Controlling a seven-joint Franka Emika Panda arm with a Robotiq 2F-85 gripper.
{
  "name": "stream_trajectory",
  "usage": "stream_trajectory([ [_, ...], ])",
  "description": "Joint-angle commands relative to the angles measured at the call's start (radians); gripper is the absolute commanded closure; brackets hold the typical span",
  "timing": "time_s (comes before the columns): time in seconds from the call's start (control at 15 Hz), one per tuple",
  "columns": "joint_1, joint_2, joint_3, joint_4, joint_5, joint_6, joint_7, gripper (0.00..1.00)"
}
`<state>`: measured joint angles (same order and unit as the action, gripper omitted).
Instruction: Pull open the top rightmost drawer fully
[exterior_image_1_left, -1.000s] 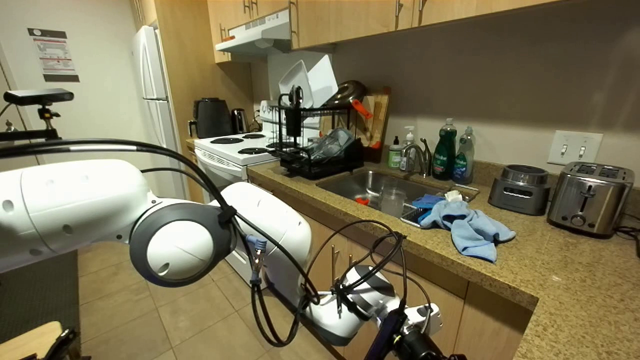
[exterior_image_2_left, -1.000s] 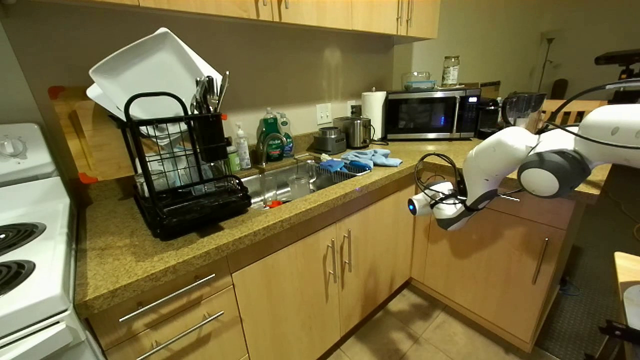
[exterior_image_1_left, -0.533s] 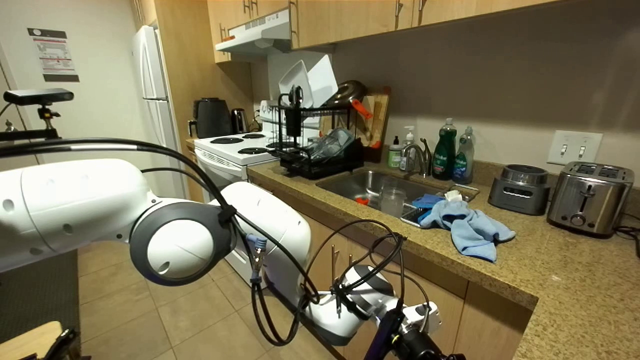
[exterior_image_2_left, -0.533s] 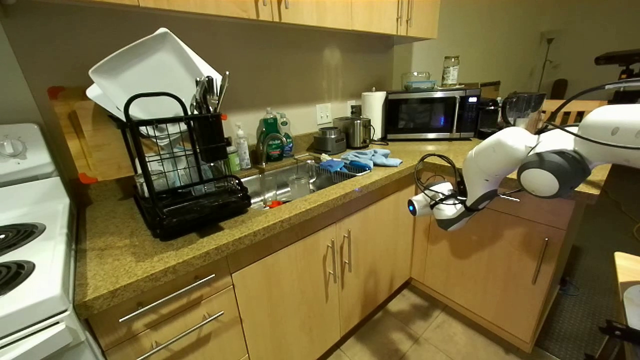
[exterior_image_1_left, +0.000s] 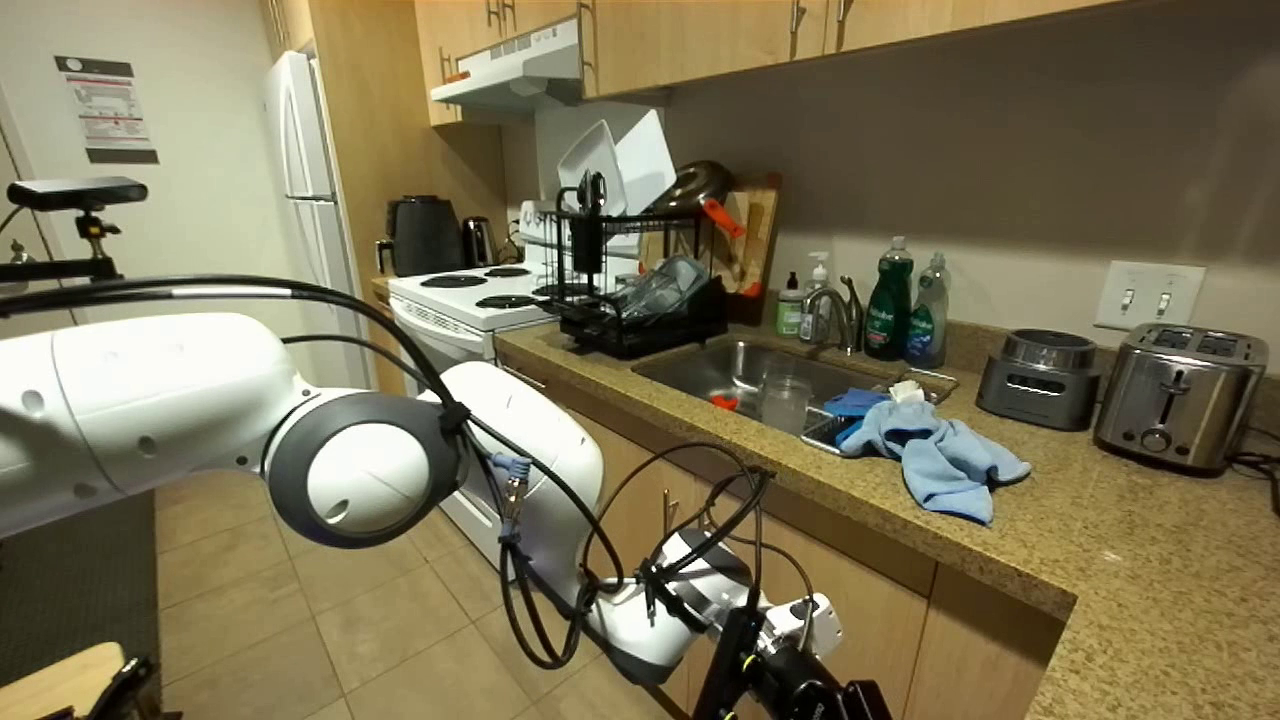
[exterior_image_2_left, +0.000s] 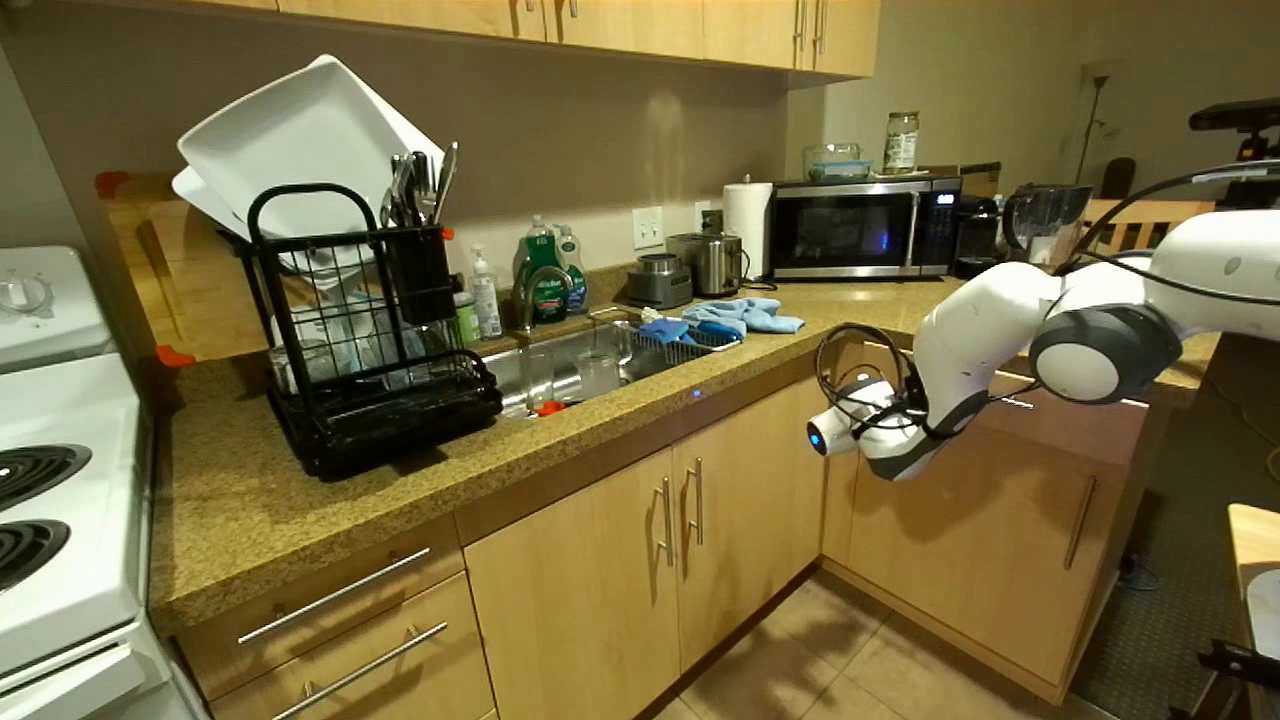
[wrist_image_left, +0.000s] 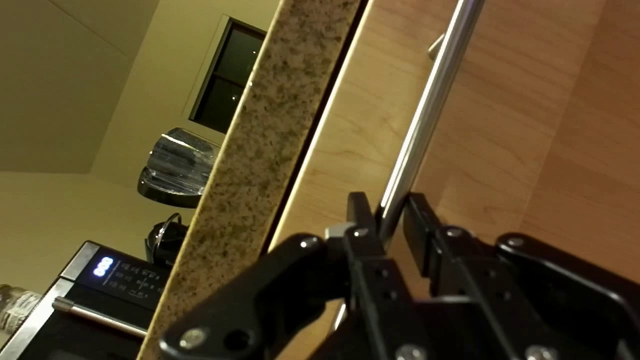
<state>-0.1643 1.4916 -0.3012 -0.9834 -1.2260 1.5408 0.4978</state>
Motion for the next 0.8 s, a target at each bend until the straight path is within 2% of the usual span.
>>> stream_trajectory([
  [0.0,0.057,0.000,0.016,-0.043,-0.055,0.008,0.014,0.94],
  [0.07,0.062,0.000,0.025,-0.046,-0.063,0.025,0.010,0.94],
  [0.13,0.067,0.000,0.033,-0.046,-0.071,0.042,0.010,0.53],
  [0.27,0.087,-0.007,0.038,-0.057,-0.091,0.077,0.010,0.48],
  [0.47,0.113,-0.033,0.045,-0.092,-0.141,0.165,0.021,0.27],
  [0.73,0.131,-0.087,0.045,-0.177,-0.207,0.388,0.041,0.03],
])
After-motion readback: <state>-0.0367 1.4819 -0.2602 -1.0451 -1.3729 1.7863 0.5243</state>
